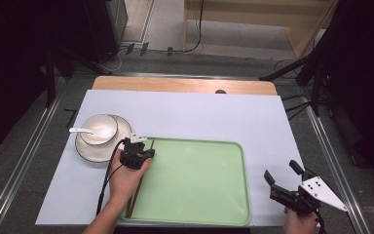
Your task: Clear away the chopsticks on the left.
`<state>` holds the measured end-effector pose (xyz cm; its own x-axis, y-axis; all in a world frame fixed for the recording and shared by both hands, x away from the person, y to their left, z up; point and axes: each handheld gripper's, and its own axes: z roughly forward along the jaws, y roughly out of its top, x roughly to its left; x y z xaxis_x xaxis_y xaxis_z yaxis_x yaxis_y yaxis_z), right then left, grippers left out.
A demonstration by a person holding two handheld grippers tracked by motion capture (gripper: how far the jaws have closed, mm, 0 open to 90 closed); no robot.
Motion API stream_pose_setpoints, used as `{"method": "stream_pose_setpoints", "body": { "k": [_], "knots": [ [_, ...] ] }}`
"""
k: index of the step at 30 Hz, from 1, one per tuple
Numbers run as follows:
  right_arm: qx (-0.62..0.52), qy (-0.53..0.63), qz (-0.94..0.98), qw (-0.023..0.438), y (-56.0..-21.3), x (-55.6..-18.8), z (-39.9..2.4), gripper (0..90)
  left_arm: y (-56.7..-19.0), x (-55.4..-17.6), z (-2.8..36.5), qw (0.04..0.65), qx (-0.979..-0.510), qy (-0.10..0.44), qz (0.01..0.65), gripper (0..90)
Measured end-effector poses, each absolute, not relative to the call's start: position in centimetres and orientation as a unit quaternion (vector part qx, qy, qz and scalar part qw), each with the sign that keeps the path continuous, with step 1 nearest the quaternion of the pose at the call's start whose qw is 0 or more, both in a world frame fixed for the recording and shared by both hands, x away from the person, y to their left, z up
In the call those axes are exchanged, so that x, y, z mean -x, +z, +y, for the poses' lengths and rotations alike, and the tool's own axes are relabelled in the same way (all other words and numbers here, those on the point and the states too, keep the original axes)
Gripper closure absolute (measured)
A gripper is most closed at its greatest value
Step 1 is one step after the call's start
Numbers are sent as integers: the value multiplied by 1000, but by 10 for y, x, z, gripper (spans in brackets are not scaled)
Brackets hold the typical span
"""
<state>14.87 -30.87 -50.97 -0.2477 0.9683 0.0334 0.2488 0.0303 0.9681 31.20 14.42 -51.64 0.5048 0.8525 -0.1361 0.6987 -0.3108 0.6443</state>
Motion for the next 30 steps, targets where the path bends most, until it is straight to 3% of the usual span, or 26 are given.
{"method": "stream_pose_setpoints", "body": {
  "k": [9,12,15,30],
  "knots": [
    [-493,491,619,363,-510,-149,-307,101,-517,-312,155,338,-790,122,496,900],
    [-494,490,619,365,-510,-149,-308,101,-513,-308,158,349,-789,123,490,861],
    [-494,491,618,365,-510,-149,-308,101,-508,-298,163,352,-792,135,481,900],
    [-495,492,616,366,-509,-148,-306,101,-514,-242,186,356,-800,118,468,900]
  ]
}}
